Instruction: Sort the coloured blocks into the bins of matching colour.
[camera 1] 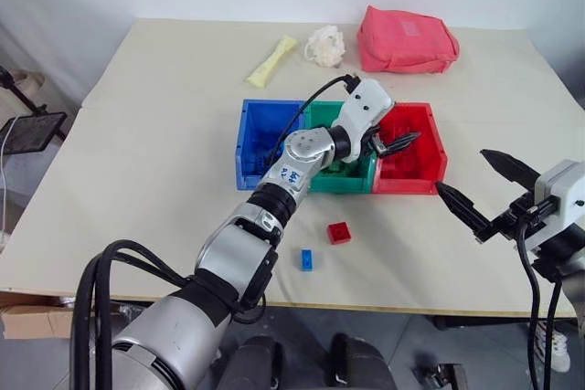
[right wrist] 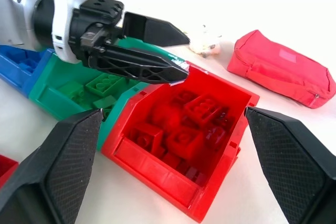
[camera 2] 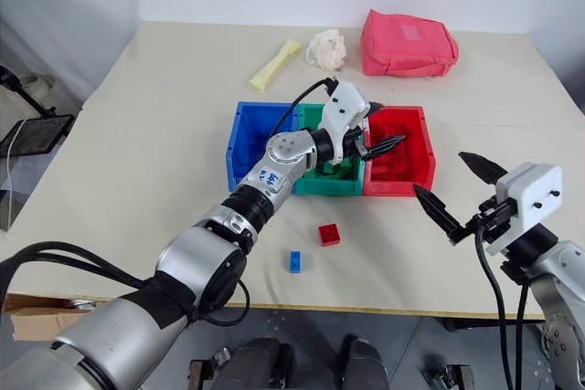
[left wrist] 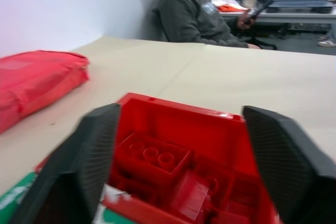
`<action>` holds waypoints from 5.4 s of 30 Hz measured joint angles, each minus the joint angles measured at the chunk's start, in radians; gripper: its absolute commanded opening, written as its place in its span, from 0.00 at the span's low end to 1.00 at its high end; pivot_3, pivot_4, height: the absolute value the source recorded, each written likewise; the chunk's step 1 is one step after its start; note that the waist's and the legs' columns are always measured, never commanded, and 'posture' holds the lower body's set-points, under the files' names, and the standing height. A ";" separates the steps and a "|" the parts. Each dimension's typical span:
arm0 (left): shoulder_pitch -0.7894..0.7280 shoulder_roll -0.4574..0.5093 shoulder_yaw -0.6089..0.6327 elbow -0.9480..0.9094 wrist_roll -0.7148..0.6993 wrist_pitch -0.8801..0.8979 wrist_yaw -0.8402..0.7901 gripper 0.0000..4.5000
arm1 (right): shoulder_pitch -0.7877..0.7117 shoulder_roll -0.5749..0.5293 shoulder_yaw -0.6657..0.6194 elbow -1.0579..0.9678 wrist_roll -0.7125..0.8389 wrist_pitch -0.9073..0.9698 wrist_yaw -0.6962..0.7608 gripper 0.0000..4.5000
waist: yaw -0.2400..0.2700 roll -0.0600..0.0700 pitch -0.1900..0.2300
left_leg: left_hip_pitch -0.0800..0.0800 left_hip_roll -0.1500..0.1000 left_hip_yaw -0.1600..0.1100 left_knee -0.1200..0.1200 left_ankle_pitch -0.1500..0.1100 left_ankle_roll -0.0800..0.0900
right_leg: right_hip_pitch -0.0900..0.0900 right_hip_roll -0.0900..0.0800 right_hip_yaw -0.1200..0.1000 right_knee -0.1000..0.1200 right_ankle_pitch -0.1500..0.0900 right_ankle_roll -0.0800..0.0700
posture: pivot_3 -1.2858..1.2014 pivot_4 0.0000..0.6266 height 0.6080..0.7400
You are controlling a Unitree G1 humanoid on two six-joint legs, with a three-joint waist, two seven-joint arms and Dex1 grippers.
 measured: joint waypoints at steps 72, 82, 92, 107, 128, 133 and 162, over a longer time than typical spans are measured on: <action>0.941 0.672 -0.109 -1.532 -0.270 0.725 -0.315 0.99 | -0.207 -0.225 0.258 0.349 -0.066 -0.040 0.536 1.00 | -0.043 0.002 -0.001 | 0.004 0.002 -0.003 0.001 -0.001 -0.003 | 0.002 0.000 0.008 0.004 -0.001 -0.002 | 0.52 0.24 1.00; 0.736 0.553 -0.299 -1.351 -0.109 0.740 -0.278 0.99 | -0.074 -0.226 0.213 0.202 -0.034 -0.036 0.516 1.00 | -0.029 0.002 -0.001 | 0.004 0.001 -0.003 0.002 -0.001 -0.002 | 0.002 0.000 0.007 0.003 -0.001 -0.001 | 0.52 0.24 1.00; 0.650 0.495 -0.383 -1.250 -0.008 0.734 -0.288 0.99 | 0.015 -0.217 0.172 0.137 -0.030 -0.025 0.458 1.00 | -0.024 0.002 -0.001 | 0.004 0.001 -0.003 0.002 -0.001 -0.002 | 0.002 0.001 0.006 0.004 0.000 -0.001 | 0.52 0.24 1.00; 0.627 0.507 -0.415 -1.217 0.064 0.759 -0.321 0.33 | 0.055 -0.200 0.144 0.118 -0.024 -0.036 0.422 1.00 | -0.024 0.002 -0.001 | 0.004 0.001 -0.003 0.002 -0.001 -0.002 | 0.002 0.000 0.006 0.004 0.000 -0.001 | 0.52 0.24 1.00; 0.498 0.296 -0.271 -1.146 0.014 0.731 -0.225 0.33 | 0.063 -0.153 0.017 0.122 0.004 -0.037 0.326 1.00 | -0.022 0.001 -0.001 | 0.004 0.000 -0.003 0.002 -0.001 -0.001 | 0.002 0.000 0.006 0.004 0.000 -0.001 | 0.52 0.24 1.00; 0.347 0.178 -0.243 -0.852 0.023 0.591 -0.163 0.33 | 0.047 -0.110 -0.038 0.121 0.014 -0.036 0.246 1.00 | -0.010 0.001 0.000 | 0.003 -0.001 -0.002 0.002 0.000 0.000 | 0.002 0.000 0.005 0.003 0.000 0.000 | 0.52 0.24 1.00; 0.442 0.403 -0.098 -0.912 -0.049 0.483 -0.410 1.00 | -0.059 -0.177 0.059 0.189 0.023 -0.021 0.291 1.00 | -0.052 0.002 -0.001 | 0.003 0.000 -0.001 0.000 0.000 0.001 | -0.001 0.000 0.006 0.006 0.000 0.001 | 0.52 0.24 1.00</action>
